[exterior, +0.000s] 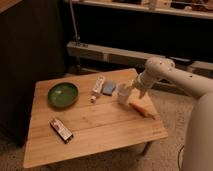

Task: Pick up the ceramic cup

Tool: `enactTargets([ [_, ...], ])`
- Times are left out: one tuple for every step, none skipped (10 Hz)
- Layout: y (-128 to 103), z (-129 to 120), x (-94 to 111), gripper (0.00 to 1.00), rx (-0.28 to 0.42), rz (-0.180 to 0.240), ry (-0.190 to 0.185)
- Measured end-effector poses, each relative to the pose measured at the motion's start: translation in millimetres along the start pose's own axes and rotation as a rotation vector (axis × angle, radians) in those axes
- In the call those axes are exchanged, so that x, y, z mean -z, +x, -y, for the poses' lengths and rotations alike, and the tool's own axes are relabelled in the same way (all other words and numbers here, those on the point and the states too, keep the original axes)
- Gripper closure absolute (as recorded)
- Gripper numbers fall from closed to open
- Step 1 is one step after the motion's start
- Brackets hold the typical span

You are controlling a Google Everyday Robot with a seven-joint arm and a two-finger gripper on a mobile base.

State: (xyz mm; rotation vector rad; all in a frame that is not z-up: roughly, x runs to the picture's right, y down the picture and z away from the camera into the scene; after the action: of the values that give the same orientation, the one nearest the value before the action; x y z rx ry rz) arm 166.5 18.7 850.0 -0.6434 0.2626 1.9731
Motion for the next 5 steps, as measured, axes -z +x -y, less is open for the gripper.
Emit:
enactTargets([
  [-1, 2, -3, 0.35, -0.003, 0.000, 0.001],
  [0, 5, -7, 0.35, -0.009, -0.003, 0.002],
  [-1, 9, -11, 0.35, -0.023, -0.005, -0.005],
  [-2, 13, -13, 0.35, -0.031, -0.006, -0.012],
  [-2, 15, -14, 0.35, -0.033, -0.007, -0.015],
])
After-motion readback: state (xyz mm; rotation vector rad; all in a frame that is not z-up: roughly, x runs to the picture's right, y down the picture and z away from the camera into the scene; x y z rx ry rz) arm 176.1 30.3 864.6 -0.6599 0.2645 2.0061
